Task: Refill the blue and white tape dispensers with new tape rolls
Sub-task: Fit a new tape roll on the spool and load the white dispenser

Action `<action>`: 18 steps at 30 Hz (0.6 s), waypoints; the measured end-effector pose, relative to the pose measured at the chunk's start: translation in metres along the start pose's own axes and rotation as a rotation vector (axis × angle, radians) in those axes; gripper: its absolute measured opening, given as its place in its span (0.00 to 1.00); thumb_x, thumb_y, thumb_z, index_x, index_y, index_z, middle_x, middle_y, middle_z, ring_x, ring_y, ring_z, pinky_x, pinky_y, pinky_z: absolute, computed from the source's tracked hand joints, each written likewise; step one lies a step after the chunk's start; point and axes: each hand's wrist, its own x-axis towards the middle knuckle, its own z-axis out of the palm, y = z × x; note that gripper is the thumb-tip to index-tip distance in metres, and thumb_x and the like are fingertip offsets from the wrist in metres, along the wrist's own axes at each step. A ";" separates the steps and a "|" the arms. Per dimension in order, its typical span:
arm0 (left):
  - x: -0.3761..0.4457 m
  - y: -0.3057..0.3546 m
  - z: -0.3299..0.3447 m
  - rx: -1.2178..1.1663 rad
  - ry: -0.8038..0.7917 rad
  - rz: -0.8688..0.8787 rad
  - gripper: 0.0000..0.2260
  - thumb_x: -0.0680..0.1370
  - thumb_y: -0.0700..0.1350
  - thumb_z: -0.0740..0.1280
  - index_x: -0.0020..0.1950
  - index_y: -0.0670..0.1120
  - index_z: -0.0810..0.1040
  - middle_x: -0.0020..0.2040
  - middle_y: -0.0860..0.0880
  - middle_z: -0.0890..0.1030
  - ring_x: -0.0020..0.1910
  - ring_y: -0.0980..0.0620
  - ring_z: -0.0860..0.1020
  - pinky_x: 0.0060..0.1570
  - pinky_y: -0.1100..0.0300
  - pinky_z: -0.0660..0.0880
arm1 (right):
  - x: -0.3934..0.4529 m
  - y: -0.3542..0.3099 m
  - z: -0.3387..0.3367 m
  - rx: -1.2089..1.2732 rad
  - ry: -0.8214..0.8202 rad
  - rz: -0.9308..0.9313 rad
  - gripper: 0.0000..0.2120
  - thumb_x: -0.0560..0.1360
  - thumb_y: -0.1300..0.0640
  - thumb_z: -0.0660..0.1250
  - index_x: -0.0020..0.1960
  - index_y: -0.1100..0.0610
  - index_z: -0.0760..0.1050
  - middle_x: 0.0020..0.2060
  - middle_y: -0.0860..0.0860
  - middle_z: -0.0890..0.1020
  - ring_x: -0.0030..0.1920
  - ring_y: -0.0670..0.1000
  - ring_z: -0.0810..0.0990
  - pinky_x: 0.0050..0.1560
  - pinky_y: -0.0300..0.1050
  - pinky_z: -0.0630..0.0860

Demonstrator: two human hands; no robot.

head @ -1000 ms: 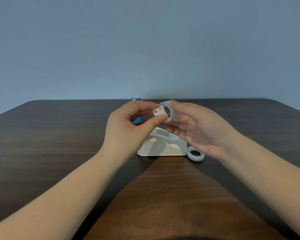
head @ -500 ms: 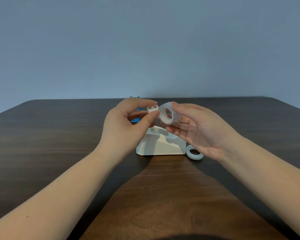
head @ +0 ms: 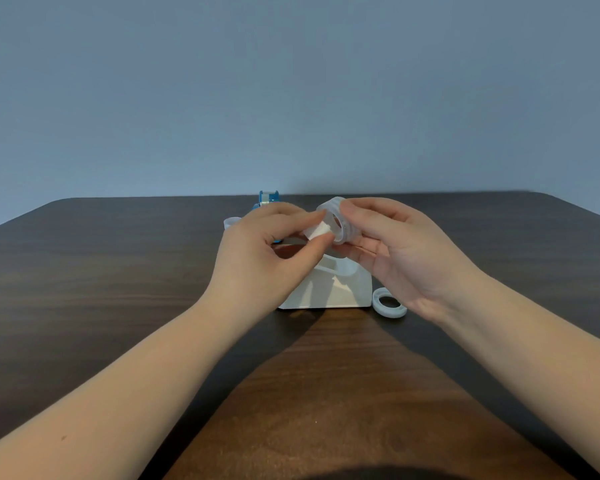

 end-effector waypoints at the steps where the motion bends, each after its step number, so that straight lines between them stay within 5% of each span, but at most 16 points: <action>1: 0.001 0.000 0.000 0.000 0.017 -0.010 0.08 0.71 0.44 0.74 0.48 0.52 0.83 0.42 0.59 0.83 0.46 0.61 0.80 0.48 0.71 0.75 | 0.000 0.001 0.001 -0.003 -0.003 -0.003 0.15 0.75 0.60 0.66 0.58 0.68 0.76 0.49 0.59 0.84 0.49 0.53 0.82 0.56 0.48 0.80; 7: 0.000 0.001 -0.003 -0.021 0.051 -0.022 0.08 0.66 0.50 0.76 0.42 0.50 0.84 0.41 0.57 0.84 0.42 0.57 0.82 0.46 0.59 0.79 | 0.000 0.006 0.001 -0.009 -0.025 0.012 0.14 0.75 0.60 0.67 0.57 0.67 0.78 0.48 0.58 0.83 0.51 0.53 0.81 0.61 0.50 0.77; 15: 0.001 -0.006 -0.001 -0.002 0.010 0.094 0.10 0.69 0.46 0.74 0.49 0.56 0.81 0.44 0.64 0.80 0.47 0.66 0.79 0.48 0.73 0.73 | -0.001 0.000 -0.002 0.021 -0.064 0.018 0.15 0.76 0.60 0.64 0.56 0.70 0.77 0.51 0.62 0.83 0.53 0.56 0.82 0.56 0.48 0.79; 18: 0.001 -0.009 0.001 -0.049 -0.009 0.001 0.06 0.69 0.44 0.75 0.44 0.52 0.84 0.40 0.60 0.83 0.44 0.63 0.81 0.49 0.66 0.77 | 0.001 0.000 -0.005 -0.030 -0.081 0.066 0.12 0.76 0.59 0.65 0.52 0.67 0.80 0.49 0.60 0.84 0.53 0.55 0.82 0.56 0.46 0.79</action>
